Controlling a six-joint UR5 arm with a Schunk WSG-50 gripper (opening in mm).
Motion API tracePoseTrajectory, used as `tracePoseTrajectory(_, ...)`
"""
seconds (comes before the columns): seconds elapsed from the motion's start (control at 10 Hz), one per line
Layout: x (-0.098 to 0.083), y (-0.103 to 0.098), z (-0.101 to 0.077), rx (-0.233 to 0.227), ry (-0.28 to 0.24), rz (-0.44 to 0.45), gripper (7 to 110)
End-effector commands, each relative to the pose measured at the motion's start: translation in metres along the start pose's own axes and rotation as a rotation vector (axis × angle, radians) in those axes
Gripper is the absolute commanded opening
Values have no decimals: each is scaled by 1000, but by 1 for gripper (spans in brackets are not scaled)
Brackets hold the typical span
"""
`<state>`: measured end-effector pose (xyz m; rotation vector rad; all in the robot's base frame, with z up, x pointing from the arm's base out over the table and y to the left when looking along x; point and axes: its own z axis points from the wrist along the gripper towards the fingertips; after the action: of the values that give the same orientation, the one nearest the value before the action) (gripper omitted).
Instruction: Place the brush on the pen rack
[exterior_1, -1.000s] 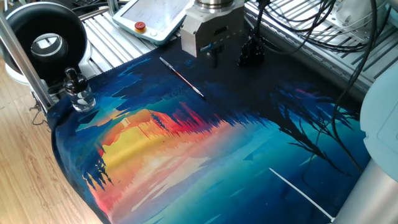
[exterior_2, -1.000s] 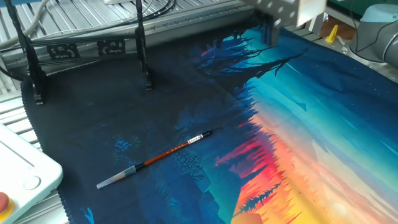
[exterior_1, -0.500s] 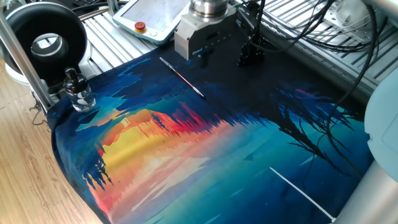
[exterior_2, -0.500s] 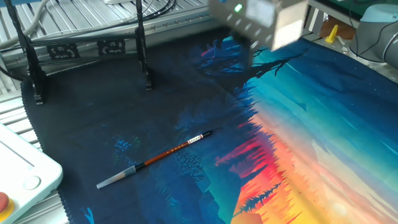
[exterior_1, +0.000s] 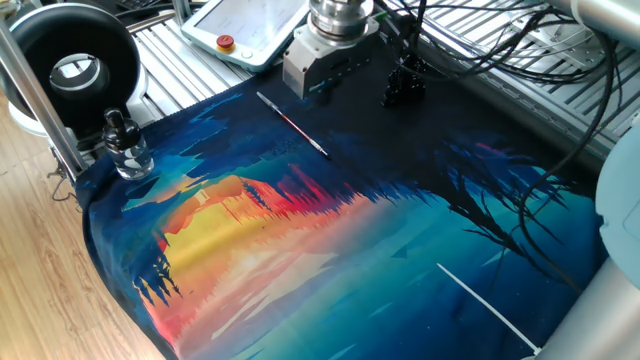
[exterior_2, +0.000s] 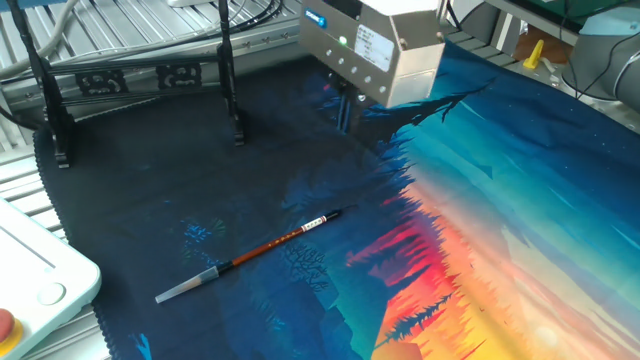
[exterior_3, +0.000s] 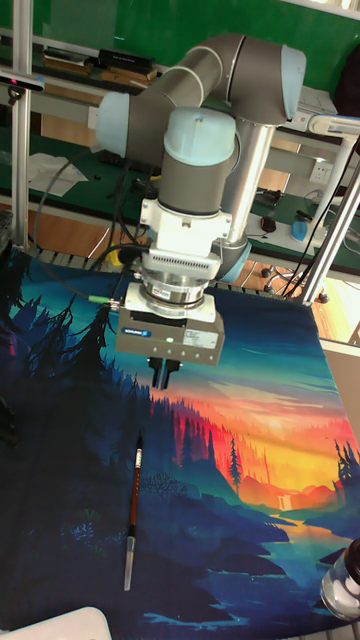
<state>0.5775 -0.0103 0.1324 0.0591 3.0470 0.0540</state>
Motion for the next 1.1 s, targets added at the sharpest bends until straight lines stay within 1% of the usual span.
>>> tracePoseTrajectory(0.0,18,-13,0,31,67,66,7)
tracePoseTrajectory(0.1,29,-13,0,32,110,75,7)
tracePoseTrajectory(0.2,31,-12,-1,30,116,83,7)
tracePoseTrajectory(0.3,42,-9,-2,23,162,110,7)
tracePoseTrajectory(0.4,60,-1,-6,-5,236,141,7)
tracePoseTrajectory(0.5,75,13,-11,-53,303,169,7)
tracePoseTrajectory(0.6,81,17,-13,-61,331,191,7)
tracePoseTrajectory(0.7,80,3,-12,-6,324,185,7)
tracePoseTrajectory(0.8,77,-6,-10,27,305,177,7)
tracePoseTrajectory(0.9,77,-5,-10,23,306,179,7)
tracePoseTrajectory(1.0,77,-6,-10,29,305,180,7)
